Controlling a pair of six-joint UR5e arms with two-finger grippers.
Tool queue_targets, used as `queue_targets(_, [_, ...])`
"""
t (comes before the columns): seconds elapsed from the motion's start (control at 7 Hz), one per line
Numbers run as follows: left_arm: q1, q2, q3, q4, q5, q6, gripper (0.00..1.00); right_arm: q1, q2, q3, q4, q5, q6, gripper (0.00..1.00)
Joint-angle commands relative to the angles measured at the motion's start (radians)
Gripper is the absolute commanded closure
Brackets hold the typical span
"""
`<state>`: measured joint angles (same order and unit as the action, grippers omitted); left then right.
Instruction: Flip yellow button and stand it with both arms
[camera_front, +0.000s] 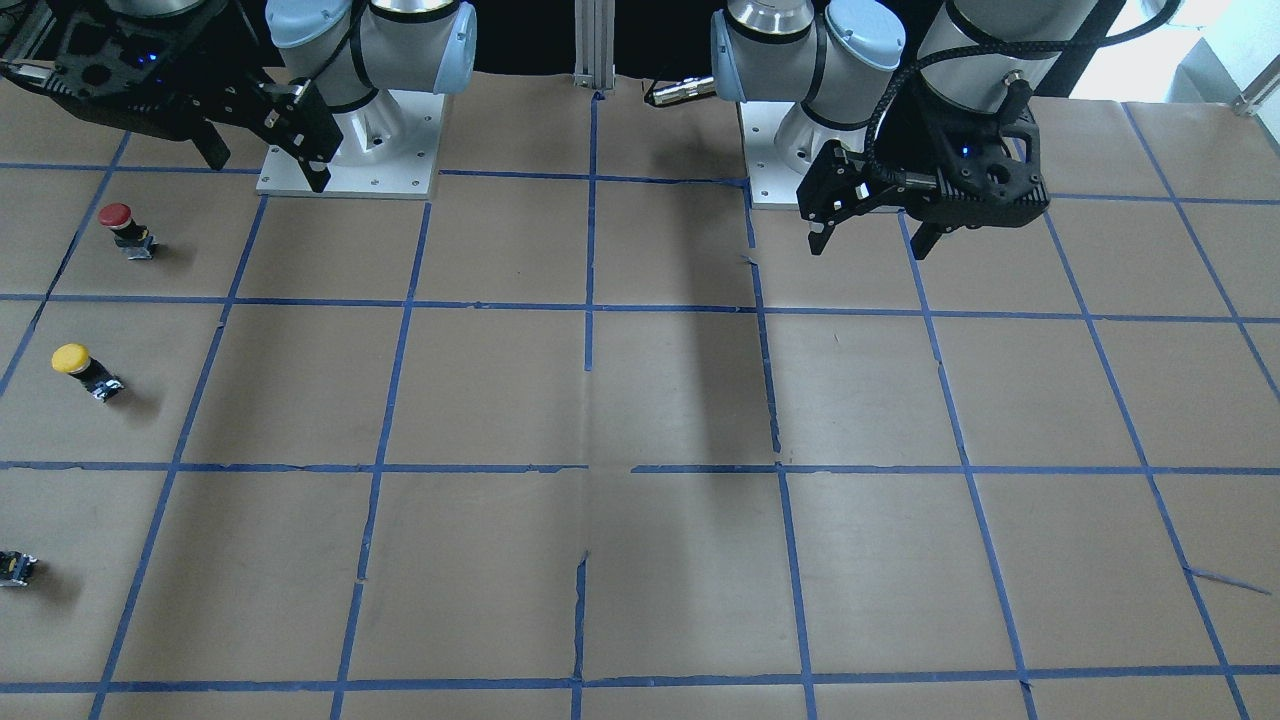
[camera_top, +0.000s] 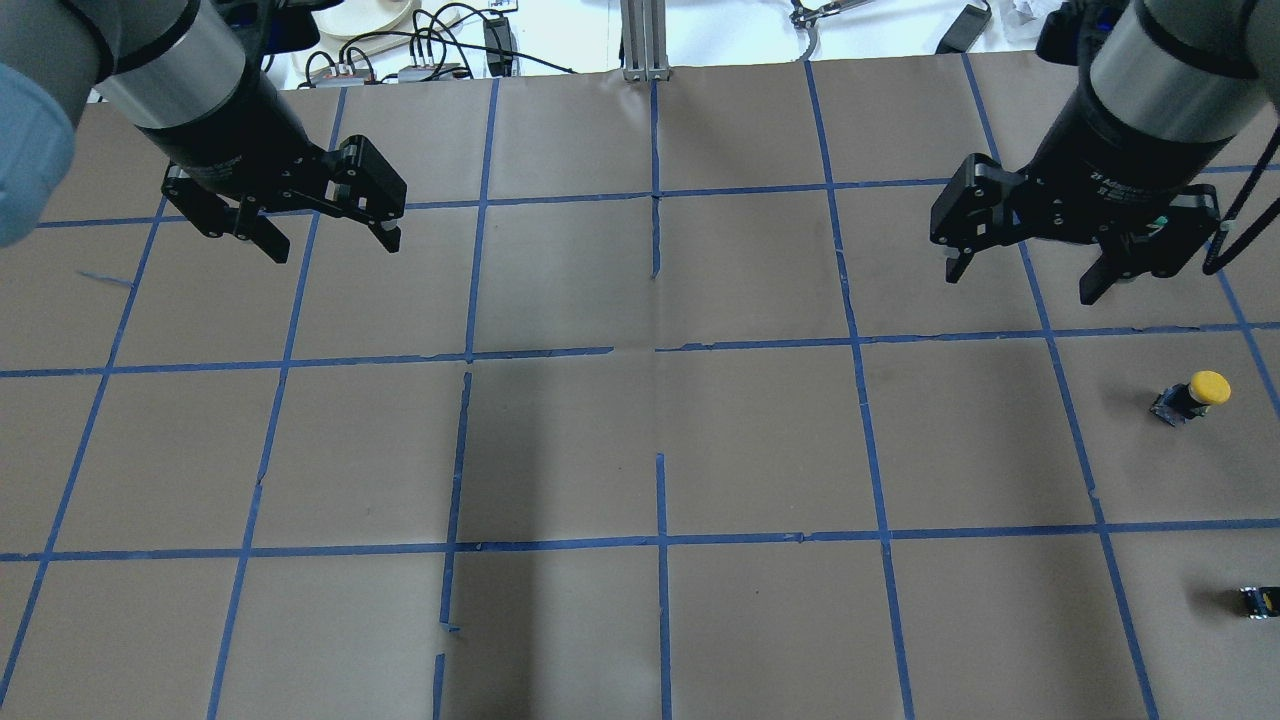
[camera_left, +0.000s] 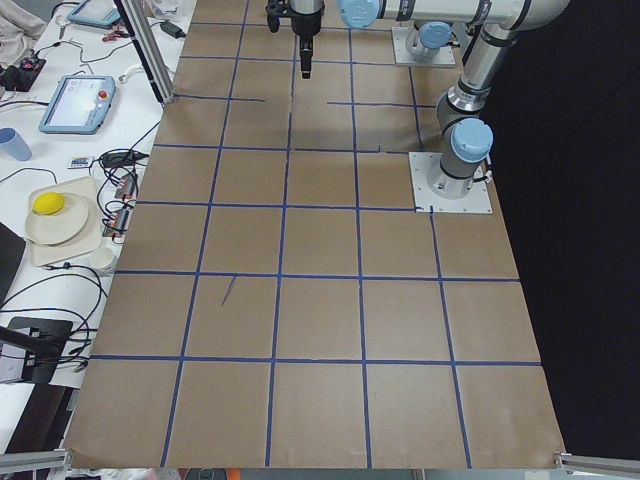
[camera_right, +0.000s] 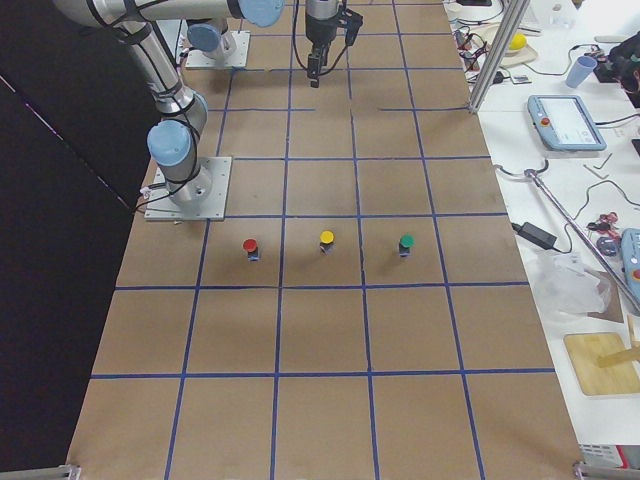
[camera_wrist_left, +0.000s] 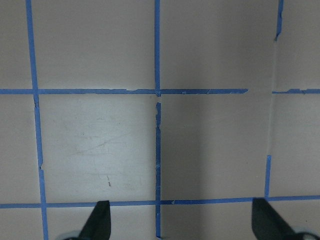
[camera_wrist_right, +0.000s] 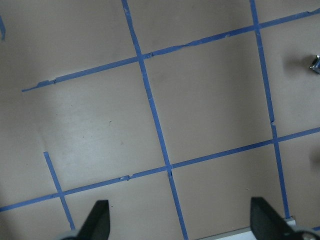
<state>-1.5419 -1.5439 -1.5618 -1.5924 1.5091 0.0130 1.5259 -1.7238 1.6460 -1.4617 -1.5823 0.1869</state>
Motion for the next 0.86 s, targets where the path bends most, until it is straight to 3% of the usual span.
queue_targets(0.0, [0.0, 0.001, 0.012, -0.007, 0.005, 0.004, 0.0, 0.022, 0.001, 0.006, 0.004, 0.025, 0.002, 0.0])
queue_targets(0.71, [0.0, 0.002, 0.017, -0.009, 0.006, 0.002, 0.0, 0.022, -0.027, 0.072, 0.001, 0.033, 0.005, 0.0])
